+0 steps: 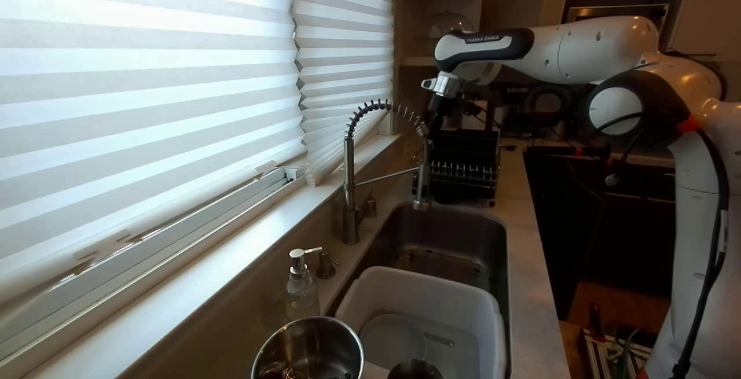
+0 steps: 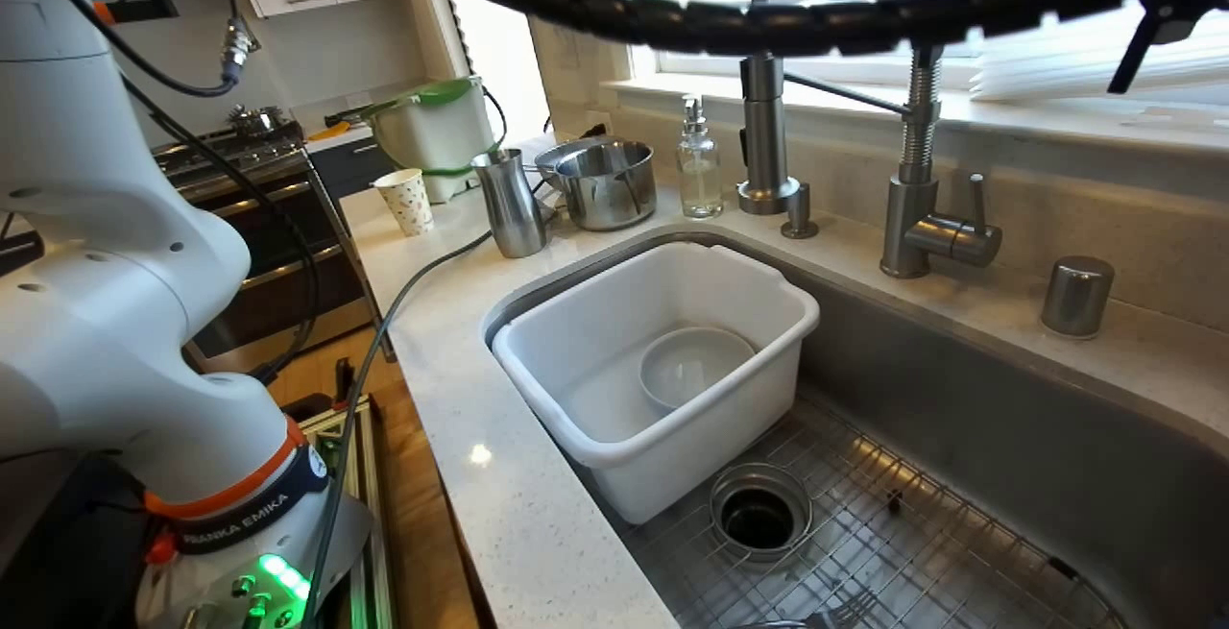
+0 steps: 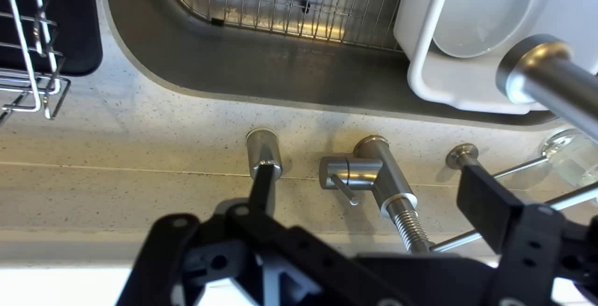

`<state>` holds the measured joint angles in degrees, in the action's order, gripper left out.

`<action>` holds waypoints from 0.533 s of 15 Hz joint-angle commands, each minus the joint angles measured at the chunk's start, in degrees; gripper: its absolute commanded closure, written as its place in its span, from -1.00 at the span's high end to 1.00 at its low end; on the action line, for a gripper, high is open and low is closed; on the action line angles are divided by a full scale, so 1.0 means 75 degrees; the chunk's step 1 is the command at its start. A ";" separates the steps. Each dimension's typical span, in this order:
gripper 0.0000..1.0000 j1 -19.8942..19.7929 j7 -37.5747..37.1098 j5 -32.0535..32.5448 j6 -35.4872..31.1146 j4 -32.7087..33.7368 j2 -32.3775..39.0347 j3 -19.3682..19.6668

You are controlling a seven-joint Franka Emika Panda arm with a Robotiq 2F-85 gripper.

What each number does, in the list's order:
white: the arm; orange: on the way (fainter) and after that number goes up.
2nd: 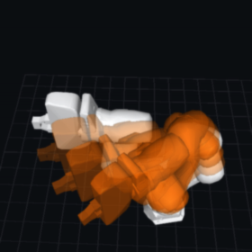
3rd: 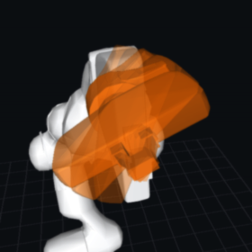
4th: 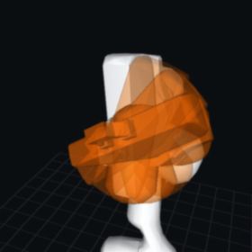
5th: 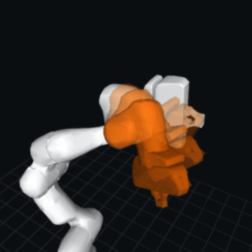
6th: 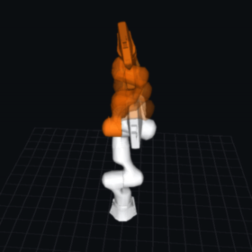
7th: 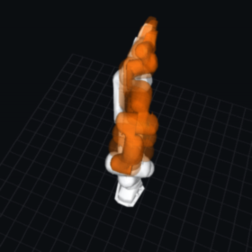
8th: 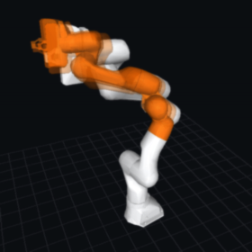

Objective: Turn off the faucet

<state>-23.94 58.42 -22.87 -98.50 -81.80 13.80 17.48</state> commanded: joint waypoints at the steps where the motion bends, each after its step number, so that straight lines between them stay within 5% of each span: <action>1: 1.00 0.0091 -0.0110 0.0494 0.0046 -0.0721 -0.0809 0.0098; 8: 1.00 0.0134 -0.0534 0.0622 0.0212 -0.1813 -0.1988 0.0124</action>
<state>-23.86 56.86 -19.81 -97.21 -89.79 3.83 18.00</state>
